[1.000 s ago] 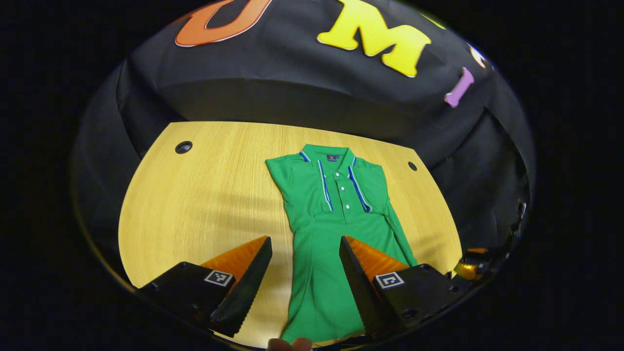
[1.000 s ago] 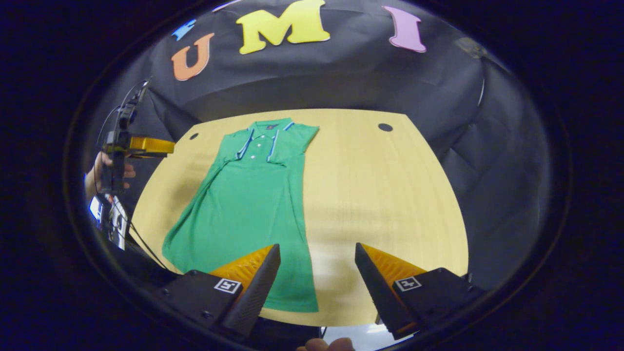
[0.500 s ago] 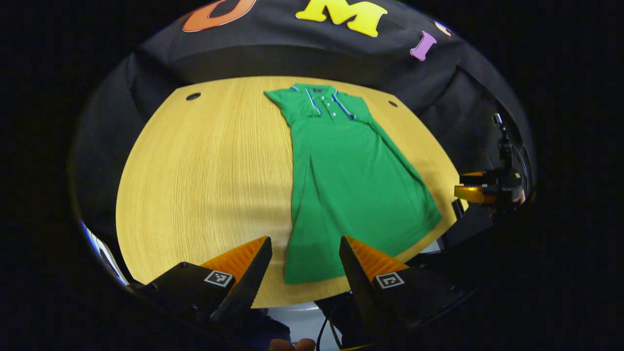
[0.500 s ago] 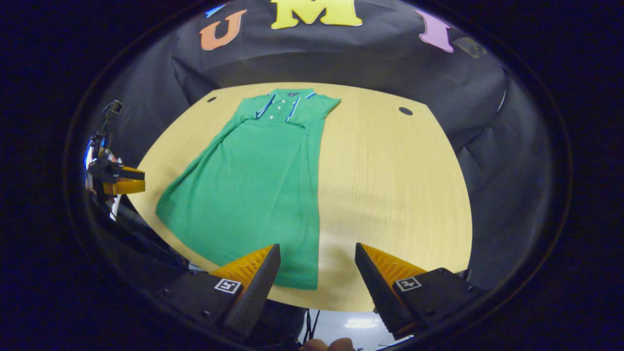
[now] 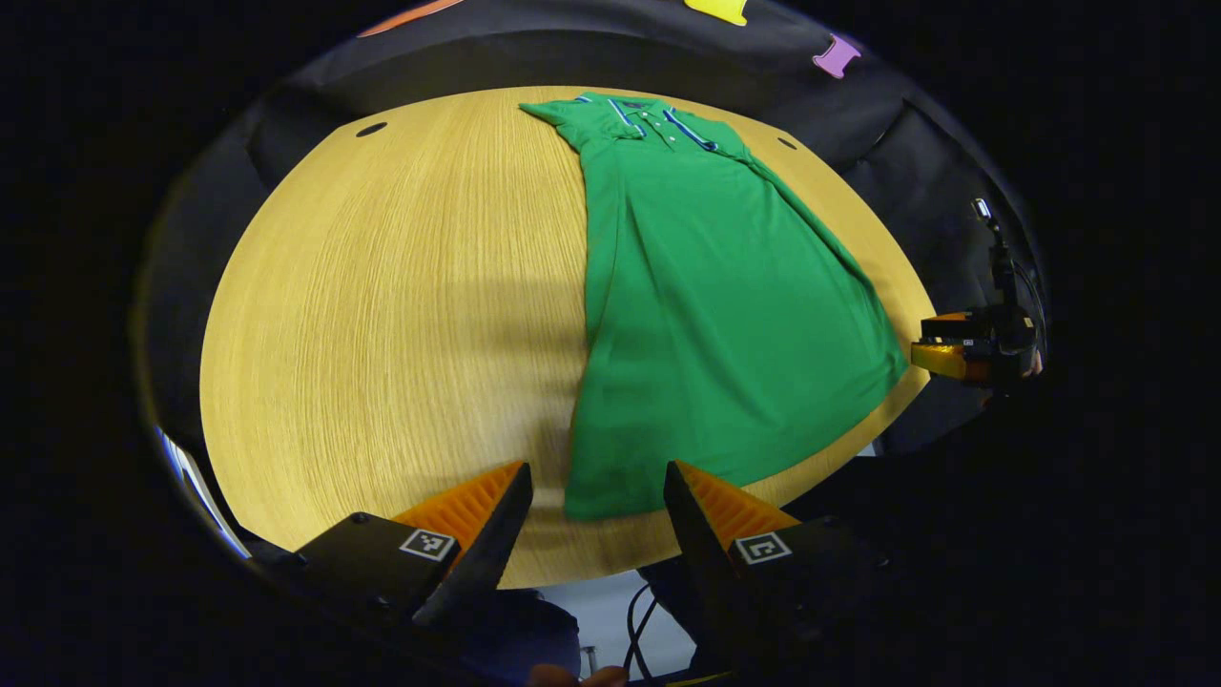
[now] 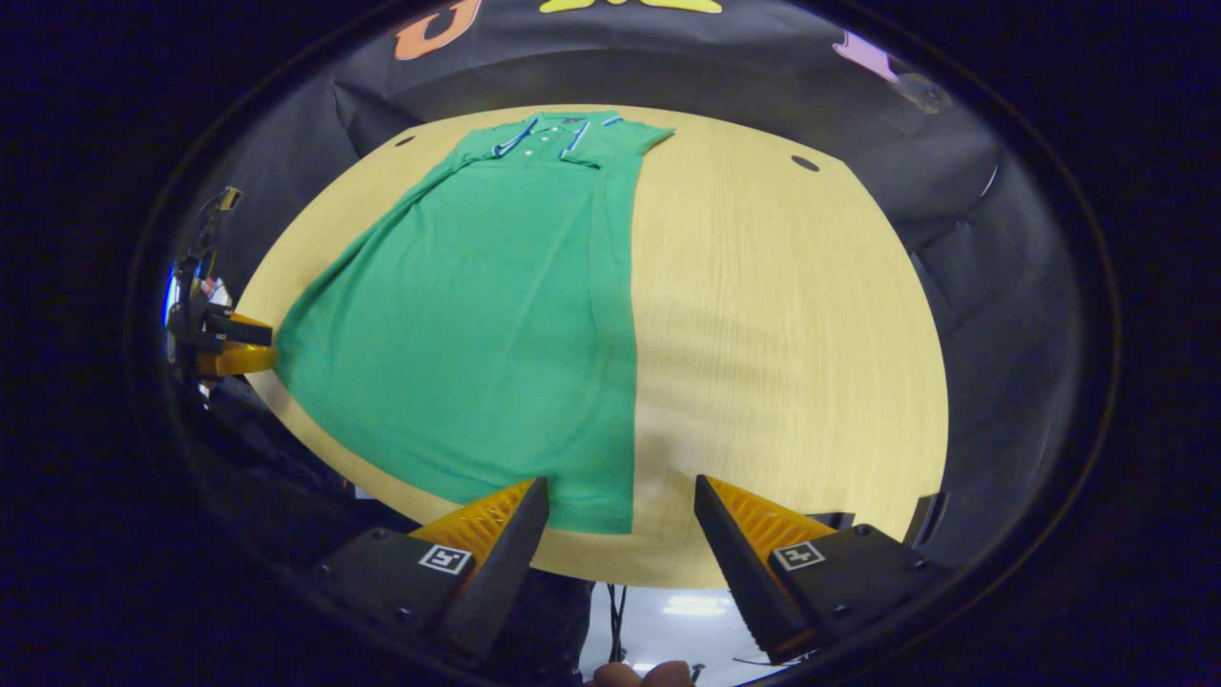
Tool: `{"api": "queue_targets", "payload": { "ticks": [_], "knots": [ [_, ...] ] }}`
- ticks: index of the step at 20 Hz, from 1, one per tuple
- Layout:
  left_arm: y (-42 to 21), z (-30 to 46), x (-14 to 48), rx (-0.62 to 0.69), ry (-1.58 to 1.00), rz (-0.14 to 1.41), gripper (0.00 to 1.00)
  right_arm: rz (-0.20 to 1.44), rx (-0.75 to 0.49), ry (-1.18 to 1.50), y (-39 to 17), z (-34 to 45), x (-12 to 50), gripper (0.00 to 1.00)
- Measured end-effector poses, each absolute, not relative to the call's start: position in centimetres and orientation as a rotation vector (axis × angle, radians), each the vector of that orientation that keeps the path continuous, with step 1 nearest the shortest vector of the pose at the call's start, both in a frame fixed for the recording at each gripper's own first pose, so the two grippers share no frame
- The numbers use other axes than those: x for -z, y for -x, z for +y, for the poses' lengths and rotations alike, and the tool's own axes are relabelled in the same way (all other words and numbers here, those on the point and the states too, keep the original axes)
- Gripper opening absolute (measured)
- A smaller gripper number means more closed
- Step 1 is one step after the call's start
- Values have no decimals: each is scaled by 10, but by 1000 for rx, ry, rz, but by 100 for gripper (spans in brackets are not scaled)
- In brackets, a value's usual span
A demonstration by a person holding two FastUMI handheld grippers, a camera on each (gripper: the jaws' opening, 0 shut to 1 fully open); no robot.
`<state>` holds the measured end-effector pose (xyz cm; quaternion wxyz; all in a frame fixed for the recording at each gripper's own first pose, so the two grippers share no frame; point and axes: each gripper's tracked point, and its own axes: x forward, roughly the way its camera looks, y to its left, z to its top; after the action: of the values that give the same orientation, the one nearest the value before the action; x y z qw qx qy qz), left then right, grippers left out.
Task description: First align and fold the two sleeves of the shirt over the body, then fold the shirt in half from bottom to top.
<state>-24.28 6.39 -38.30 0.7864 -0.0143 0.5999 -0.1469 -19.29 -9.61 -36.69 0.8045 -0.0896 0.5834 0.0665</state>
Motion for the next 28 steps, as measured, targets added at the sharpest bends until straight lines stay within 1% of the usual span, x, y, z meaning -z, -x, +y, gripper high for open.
{"api": "queue_targets", "payload": {
  "ticks": [1, 2, 3, 10, 11, 12, 13, 14, 15, 16, 17, 18, 19, 20, 21, 23, 24, 25, 27, 28],
  "knots": [
    [245, 65, 385, 310, 21, 1306, 90, 1257, -140, 196, 191, -96, 372, 98],
    [247, 67, 386, 304, 5, 1316, 91, 1265, -137, 198, 191, -96, 376, 89],
    [247, 69, 387, 293, -10, 1325, 90, 1275, -137, 190, 190, -94, 380, 98],
    [252, 69, 393, 179, -86, 1409, 89, 1332, -150, 176, 198, -90, 389, 97],
    [253, 68, 393, 152, -64, 1422, 90, 1335, -154, 181, 200, -90, 390, 97],
    [254, 67, 393, 134, -48, 1430, 90, 1334, -159, 183, 199, -88, 389, 89],
    [254, 66, 394, 129, -47, 1439, 90, 1338, -163, 188, 201, -88, 389, 87],
    [255, 65, 395, 122, -38, 1449, 89, 1339, -163, 188, 202, -86, 389, 81],
    [255, 61, 395, 119, -29, 1458, 84, 1342, -168, 188, 202, -83, 389, 58],
    [257, 57, 394, 134, -32, 1467, 79, 1340, -176, 192, 202, -79, 388, 58],
    [257, 50, 393, 159, -29, 1473, 65, 1340, -179, 190, 201, -77, 389, 41],
    [256, 43, 394, 177, -3, 1472, 46, 1345, -179, 198, 202, -78, 389, 23],
    [256, 42, 397, 164, 0, 1474, 26, 1353, -180, 201, 201, -77, 389, 6],
    [257, 40, 394, 174, 9, 1472, 7, 1346, -172, 180, 198, -74, 388, 6],
    [257, 37, 395, 180, 39, 1474, 5, 1362, -164, 161, 198, -77, 389, 2],
    [259, 28, 388, 197, 131, 1464, 4, 1385, -158, 124, 202, -79, 388, 2],
    [259, 29, 385, 207, 140, 1447, 4, 1398, -153, 95, 203, -80, 384, 2],
    [258, 29, 379, 223, 140, 1433, 4, 1405, -152, 54, 203, -78, 380, 0],
    [255, 27, 365, 258, 151, 1404, 4, 1406, -151, -26, 198, -78, 366, 2],
    [250, 25, 358, 282, 161, 1380, 4, 1409, -154, -69, 197, -78, 358, 0]
  ]
}}
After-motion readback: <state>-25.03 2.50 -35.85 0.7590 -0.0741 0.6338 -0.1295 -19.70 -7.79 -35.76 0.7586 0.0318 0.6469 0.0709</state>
